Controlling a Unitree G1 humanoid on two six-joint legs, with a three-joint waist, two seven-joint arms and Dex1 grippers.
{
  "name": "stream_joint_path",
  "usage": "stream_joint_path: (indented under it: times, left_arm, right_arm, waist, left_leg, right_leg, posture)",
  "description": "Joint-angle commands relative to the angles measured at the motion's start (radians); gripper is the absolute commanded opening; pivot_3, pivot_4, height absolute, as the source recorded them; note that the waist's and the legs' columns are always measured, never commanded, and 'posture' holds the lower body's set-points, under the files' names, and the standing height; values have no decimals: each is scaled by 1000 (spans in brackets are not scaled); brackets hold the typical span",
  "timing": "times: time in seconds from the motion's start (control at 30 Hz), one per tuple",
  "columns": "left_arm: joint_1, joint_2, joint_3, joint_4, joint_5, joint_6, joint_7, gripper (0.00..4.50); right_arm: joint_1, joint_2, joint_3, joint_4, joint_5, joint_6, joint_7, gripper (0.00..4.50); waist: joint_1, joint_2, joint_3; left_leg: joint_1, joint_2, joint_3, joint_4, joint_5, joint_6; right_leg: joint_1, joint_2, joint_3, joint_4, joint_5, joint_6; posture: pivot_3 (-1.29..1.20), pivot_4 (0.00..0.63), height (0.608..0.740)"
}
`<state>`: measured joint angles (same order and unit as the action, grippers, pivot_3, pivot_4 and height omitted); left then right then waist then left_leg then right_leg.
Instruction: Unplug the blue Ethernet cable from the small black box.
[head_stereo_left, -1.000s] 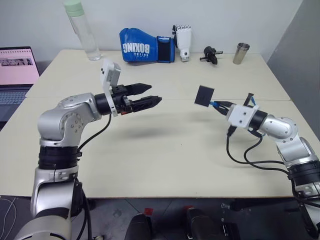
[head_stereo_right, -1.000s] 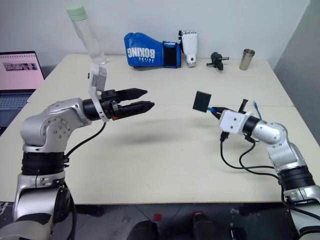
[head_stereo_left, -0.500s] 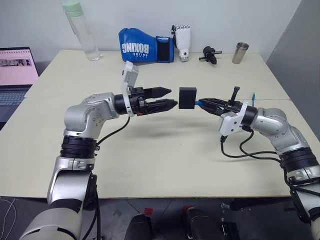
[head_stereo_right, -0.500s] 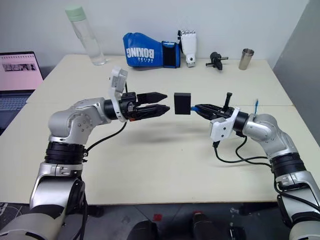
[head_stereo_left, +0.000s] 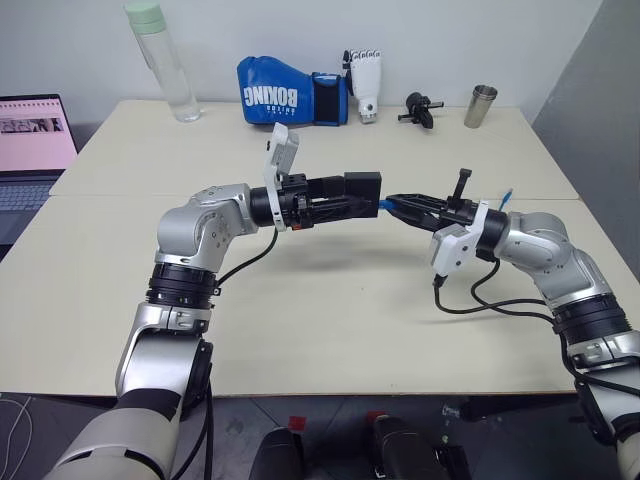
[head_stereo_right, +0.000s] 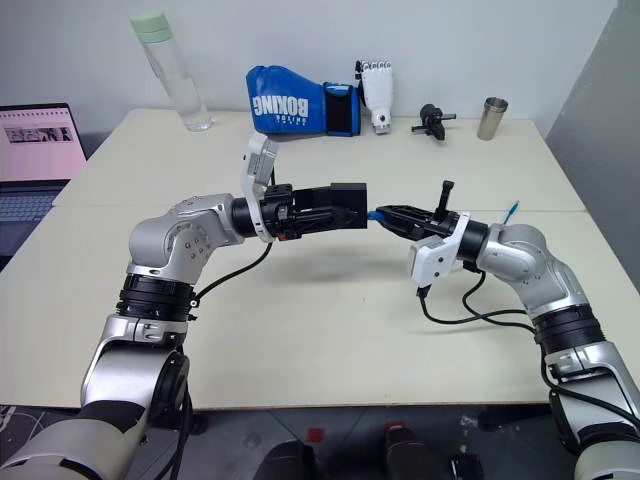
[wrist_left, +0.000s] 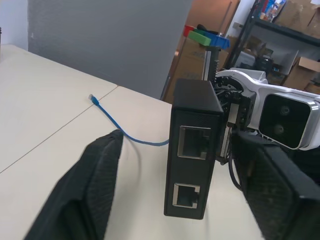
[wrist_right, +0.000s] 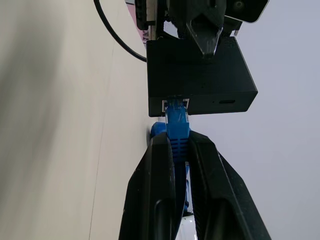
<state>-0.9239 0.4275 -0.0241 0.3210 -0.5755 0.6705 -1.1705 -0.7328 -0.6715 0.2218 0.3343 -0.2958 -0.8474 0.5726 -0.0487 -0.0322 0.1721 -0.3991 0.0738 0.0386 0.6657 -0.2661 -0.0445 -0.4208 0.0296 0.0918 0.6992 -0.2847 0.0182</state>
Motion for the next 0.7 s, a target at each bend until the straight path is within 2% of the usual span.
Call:
stream_joint_path:
  times: [0.03,0.3,0.43,0.5,0.7]
  left_arm:
    - [-31,-1,7,-19,1,-16,-17,2562]
    - [-40,-6,11,-13,3,-15,-24,847]
    - [-45,-12,9,-2,20,-28,-5,774]
    - [-46,-11,9,-1,19,-22,-8,774]
    - [-48,0,14,8,24,-20,-32,774]
  right_arm:
    - [-25,-1,-11,-33,13,-2,-2,127]
    - [-30,11,-8,-48,8,6,-3,127]
    - [-39,20,0,-69,29,35,22,127]
    - [-40,21,6,-78,47,56,50,818]
    - [-9,-19,9,-167,251,228,243,1901]
  waist:
    - [0,0,0]
    - [0,0,0]
    - [0,0,0]
    - [0,0,0]
    - [1,0,0]
  left_leg:
    - [0,0,0,0,0,0]
    - [0,0,0,0,0,0]
    - [0,0,0,0,0,0]
    - [0,0,0,0,0,0]
    - [0,0,-1,0,0,0]
  right_leg:
    - [0,0,0,0,0,0]
    - [0,0,0,0,0,0]
    - [0,0,0,0,0,0]
    - [0,0,0,0,0,0]
    - [0,0,-1,0,0,0]
  posture:
    - [0,150,740]
    - [0,150,740]
    - [0,150,740]
    - [0,150,740]
    - [0,150,740]
